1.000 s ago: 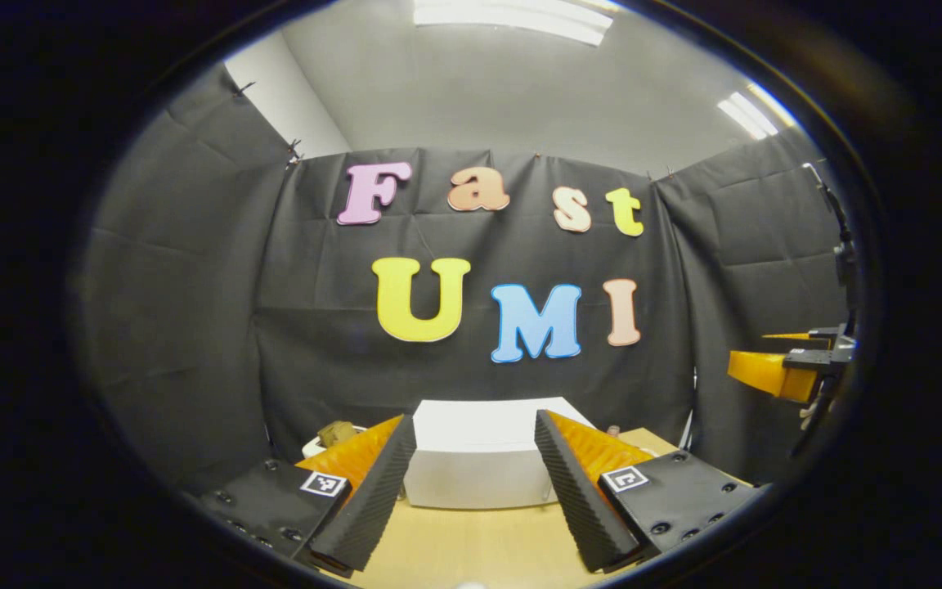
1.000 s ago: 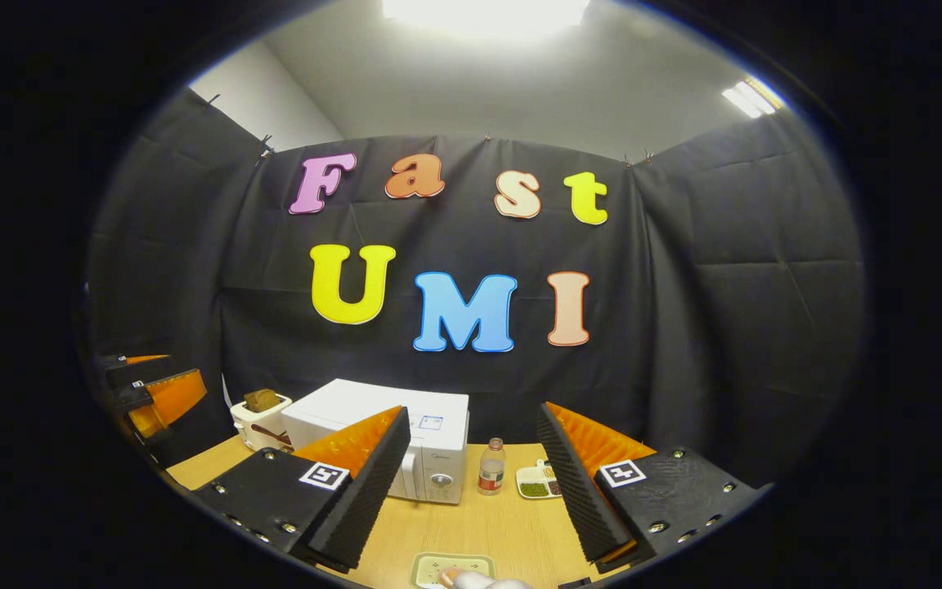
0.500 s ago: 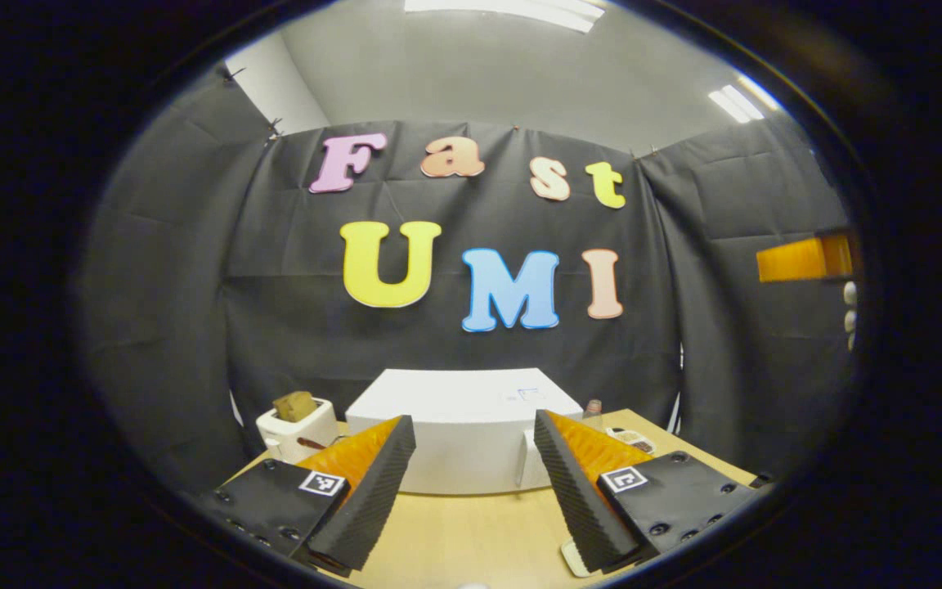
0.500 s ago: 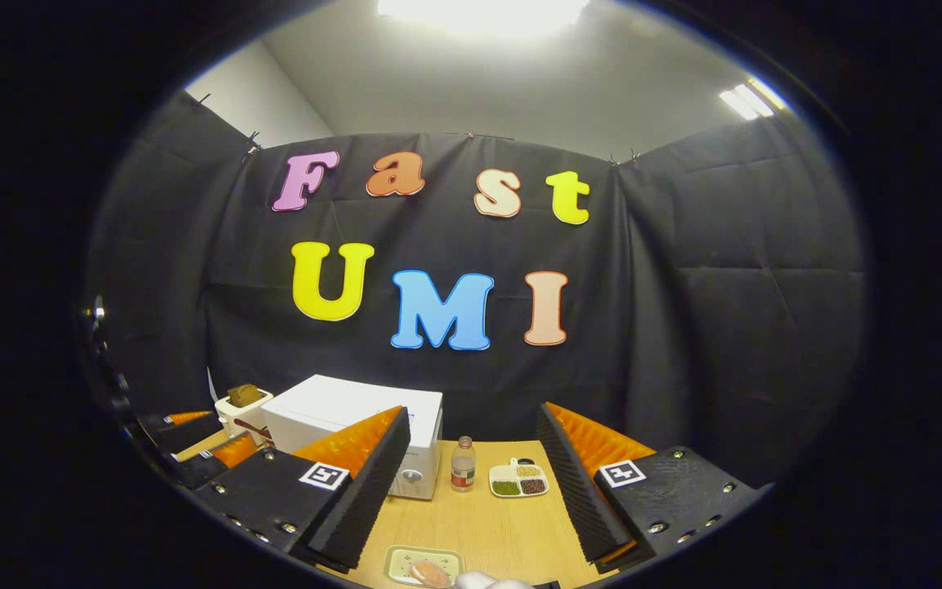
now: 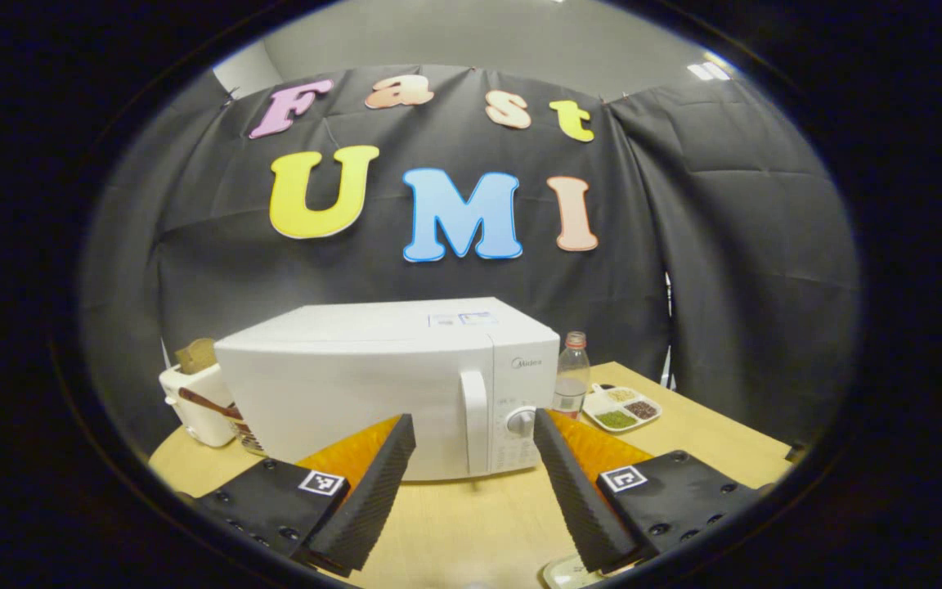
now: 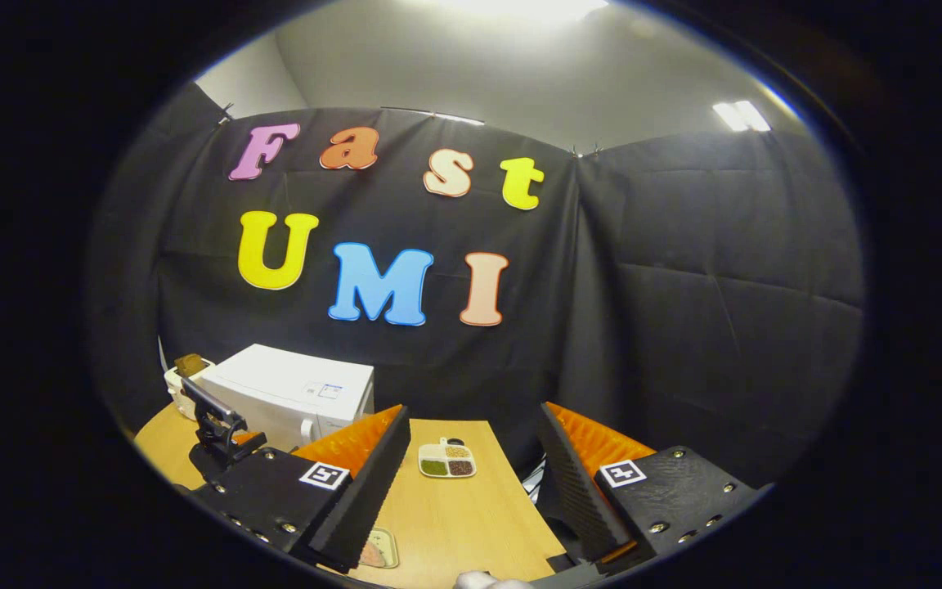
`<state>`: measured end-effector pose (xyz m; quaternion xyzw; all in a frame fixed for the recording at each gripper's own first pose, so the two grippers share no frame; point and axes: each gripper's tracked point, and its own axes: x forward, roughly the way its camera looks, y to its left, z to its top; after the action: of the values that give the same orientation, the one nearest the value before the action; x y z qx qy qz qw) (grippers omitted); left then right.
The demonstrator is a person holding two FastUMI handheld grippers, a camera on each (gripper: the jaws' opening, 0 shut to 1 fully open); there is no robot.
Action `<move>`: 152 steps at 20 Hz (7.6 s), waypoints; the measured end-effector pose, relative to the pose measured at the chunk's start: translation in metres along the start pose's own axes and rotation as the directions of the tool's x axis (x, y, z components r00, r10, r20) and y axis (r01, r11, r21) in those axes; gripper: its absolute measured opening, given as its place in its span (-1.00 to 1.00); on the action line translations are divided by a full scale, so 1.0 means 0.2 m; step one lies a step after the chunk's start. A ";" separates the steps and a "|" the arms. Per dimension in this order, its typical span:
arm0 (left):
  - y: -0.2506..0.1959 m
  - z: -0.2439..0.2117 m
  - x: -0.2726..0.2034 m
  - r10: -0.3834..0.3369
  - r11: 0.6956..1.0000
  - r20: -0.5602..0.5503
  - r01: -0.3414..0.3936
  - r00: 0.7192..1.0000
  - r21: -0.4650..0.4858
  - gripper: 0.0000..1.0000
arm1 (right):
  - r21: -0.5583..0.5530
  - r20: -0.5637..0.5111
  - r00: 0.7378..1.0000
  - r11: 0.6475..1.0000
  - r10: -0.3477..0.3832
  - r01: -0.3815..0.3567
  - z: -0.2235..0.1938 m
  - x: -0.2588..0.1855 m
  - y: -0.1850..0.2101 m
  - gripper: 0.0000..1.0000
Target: Open the microwave oven with the left hand, put the food in, and close the microwave oven.
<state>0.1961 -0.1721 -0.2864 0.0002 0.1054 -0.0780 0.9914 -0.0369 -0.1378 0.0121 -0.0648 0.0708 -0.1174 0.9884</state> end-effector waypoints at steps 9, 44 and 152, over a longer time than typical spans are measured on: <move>-0.01 -0.16 0.43 0.025 1.000 -0.049 -0.026 0.998 -0.017 0.95 | -0.024 -0.060 0.994 0.995 -0.095 0.093 -0.13 0.01 -0.11 0.91; 0.17 -0.19 -0.05 0.061 0.996 -0.062 -0.057 0.996 0.067 0.51 | -0.008 -0.061 0.991 0.993 0.119 -0.120 -0.18 0.12 0.07 0.91; 1.16 0.59 -1.38 0.250 0.964 -0.003 -0.249 0.968 0.097 0.89 | 0.540 -0.280 0.677 0.694 0.681 -0.476 -1.19 0.81 2.29 0.17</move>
<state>-0.0101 0.0969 -0.1163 0.0616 0.1082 0.0425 0.9913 0.1838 0.2388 -0.3077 0.2074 0.2924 0.1864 0.9147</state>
